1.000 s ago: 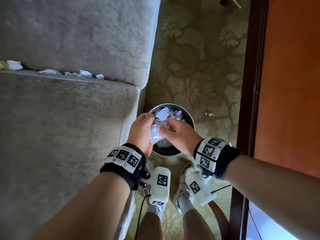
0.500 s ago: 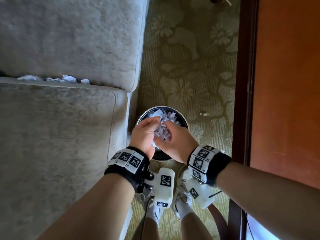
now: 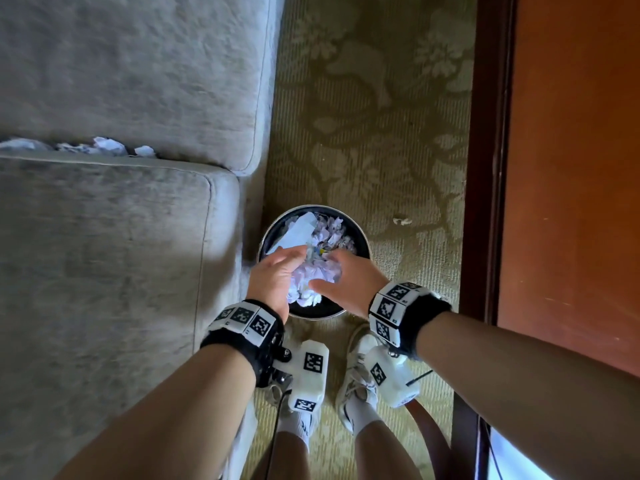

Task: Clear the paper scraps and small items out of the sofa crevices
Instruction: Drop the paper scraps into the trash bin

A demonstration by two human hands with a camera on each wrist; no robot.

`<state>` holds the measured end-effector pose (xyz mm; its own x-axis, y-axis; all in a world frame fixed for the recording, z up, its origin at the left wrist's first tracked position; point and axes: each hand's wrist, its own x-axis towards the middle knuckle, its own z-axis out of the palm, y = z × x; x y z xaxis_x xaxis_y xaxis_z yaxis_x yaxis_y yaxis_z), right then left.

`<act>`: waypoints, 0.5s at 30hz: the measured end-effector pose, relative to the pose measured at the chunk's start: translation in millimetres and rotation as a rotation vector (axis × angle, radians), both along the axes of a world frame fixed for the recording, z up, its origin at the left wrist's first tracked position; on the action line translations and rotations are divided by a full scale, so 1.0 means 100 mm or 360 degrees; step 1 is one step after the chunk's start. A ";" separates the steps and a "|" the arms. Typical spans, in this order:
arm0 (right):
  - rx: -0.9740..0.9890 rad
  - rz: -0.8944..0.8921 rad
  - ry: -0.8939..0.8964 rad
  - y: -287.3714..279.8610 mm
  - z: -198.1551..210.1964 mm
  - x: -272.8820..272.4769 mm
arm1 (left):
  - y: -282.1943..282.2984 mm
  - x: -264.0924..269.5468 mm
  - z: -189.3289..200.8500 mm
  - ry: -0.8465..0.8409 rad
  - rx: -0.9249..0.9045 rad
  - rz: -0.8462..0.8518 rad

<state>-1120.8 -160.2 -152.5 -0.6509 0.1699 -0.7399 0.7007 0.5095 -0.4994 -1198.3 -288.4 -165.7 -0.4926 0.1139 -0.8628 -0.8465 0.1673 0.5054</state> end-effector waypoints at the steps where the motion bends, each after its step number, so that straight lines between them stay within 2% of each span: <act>1: 0.0005 -0.0011 -0.0010 0.00 -0.02 -0.01 | 0.00 0.01 -0.03 0.0018 -0.0016 -0.0015; 8: -0.0017 -0.0178 0.0056 0.05 -0.07 -0.07 | 0.07 0.06 -0.11 0.0035 0.0051 0.0047; 11: 0.0000 -0.0283 0.0158 0.03 -0.04 -0.11 | 0.13 0.06 -0.03 0.0000 0.0116 -0.0023; 15: -0.0164 -0.0487 0.0238 0.02 0.14 -0.18 | 0.19 0.01 0.22 -0.0050 0.0250 -0.0147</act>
<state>-1138.8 -158.6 -138.8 -0.6839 0.3035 -0.6635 0.7283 0.2288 -0.6460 -1197.4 -269.0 -143.7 -0.4468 0.2921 -0.8456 -0.8470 0.1662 0.5049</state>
